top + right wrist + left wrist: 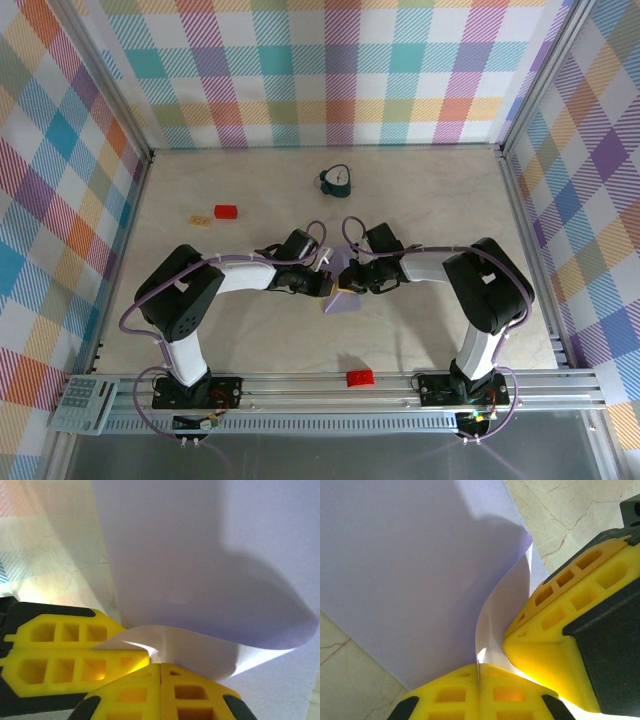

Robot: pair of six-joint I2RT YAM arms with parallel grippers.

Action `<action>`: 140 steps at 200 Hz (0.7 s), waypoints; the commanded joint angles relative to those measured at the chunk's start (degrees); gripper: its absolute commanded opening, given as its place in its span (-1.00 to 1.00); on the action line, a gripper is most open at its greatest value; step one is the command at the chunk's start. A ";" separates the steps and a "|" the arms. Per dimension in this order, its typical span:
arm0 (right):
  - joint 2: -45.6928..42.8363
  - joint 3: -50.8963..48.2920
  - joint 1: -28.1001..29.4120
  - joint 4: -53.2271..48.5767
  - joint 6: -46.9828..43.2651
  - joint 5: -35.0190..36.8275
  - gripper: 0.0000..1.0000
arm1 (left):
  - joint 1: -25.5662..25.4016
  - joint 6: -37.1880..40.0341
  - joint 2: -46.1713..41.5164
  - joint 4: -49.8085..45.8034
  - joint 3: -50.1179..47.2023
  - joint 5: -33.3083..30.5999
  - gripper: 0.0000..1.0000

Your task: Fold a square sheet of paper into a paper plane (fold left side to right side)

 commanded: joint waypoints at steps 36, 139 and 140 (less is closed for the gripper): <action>1.29 0.65 0.34 -2.74 -1.24 1.75 -1.00 | 0.64 1.09 0.07 -1.10 -2.33 -2.57 -0.87; 1.48 -0.72 0.33 -5.17 0.47 4.45 -1.00 | 1.86 1.43 -10.06 -5.53 -0.82 -3.95 -0.60; 1.47 -0.77 0.34 -5.18 0.49 4.47 -1.00 | 1.86 1.34 -10.15 -5.56 -0.85 -3.87 -0.60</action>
